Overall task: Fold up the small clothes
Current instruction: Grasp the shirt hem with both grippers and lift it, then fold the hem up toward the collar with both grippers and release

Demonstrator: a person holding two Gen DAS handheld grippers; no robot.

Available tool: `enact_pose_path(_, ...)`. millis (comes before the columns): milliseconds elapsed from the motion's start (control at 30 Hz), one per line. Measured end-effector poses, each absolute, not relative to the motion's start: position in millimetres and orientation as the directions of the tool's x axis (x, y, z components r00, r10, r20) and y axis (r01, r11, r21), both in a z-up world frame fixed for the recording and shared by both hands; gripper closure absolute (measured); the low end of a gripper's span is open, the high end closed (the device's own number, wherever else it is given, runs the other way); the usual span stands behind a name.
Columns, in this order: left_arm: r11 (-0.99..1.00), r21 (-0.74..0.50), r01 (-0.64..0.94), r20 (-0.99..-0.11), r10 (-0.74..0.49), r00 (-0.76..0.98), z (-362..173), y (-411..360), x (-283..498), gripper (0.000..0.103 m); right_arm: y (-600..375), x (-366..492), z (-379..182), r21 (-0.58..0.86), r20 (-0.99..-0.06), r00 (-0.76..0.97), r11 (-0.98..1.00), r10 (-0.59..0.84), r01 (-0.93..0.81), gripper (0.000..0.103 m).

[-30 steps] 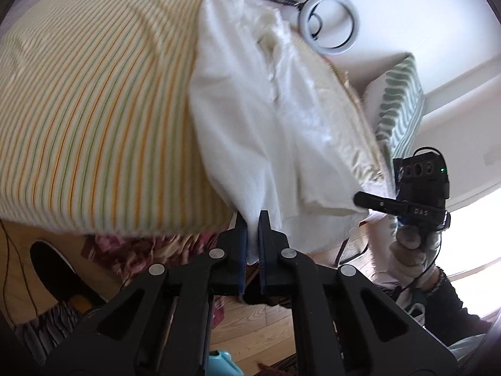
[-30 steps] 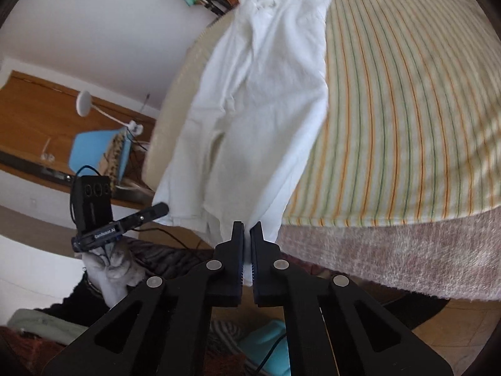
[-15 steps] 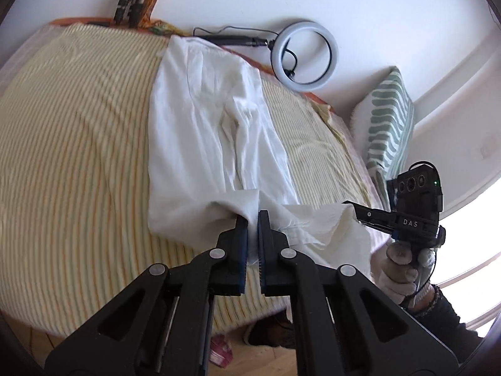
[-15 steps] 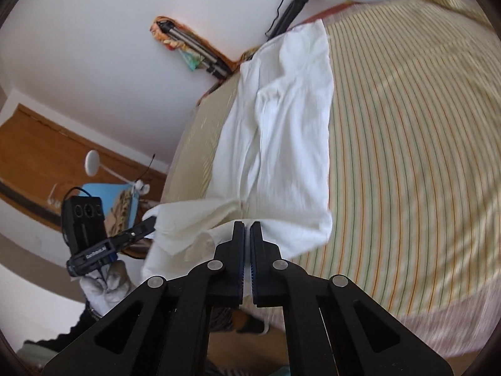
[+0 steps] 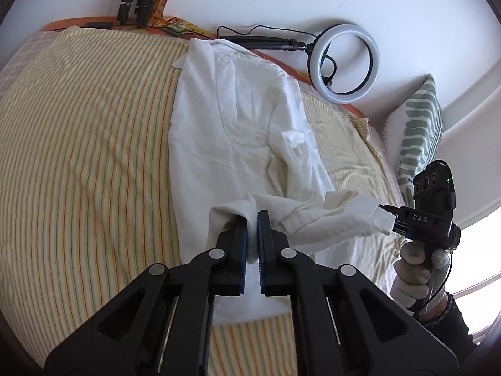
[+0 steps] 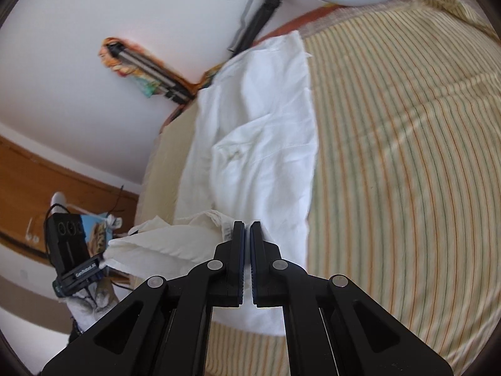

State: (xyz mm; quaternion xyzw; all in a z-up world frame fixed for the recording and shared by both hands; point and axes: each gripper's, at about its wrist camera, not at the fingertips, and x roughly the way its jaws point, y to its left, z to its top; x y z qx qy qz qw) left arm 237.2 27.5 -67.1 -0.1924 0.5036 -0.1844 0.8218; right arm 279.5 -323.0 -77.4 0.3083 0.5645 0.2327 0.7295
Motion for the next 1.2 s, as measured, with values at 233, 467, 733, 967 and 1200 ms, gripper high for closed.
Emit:
enact_pose_path(233, 0.884, -0.45, 0.128, -0.744, -0.45, 0.493, -60, 35, 261, 0.055, -338, 290, -94, 0.7, -0.702, 0.23, 0.713, 0.674, 0.044, 0.1)
enact_pose_path(467, 0.92, -0.34, 0.195, -0.724, -0.388, 0.57, -39, 35, 239, 0.055, -341, 274, -45, 0.504, -0.763, 0.397, 0.854, 0.51, -0.128, 0.061)
enact_pose_path(733, 0.942, -0.074, 0.327, -0.775, -0.261, 0.576, -65, -17, 203, 0.056, -279, 235, -35, 0.235, -0.789, 0.437, 0.869, 0.432, -0.435, 0.064)
enact_pose_path(967, 0.95, 0.019, 0.312, -0.809, -0.169, 0.564, -96, -28, 208, 0.056, -242, 256, -66, 0.081, -0.831, 0.445, 0.865, 0.333, -0.495, 0.064)
enact_pose_path(1200, 0.951, 0.027, 0.308, -0.827, -0.152, 0.541, -111, -26, 217, 0.057, -233, 273, -84, 0.05, -0.871, 0.404, 0.867, 0.282, -0.496, 0.064)
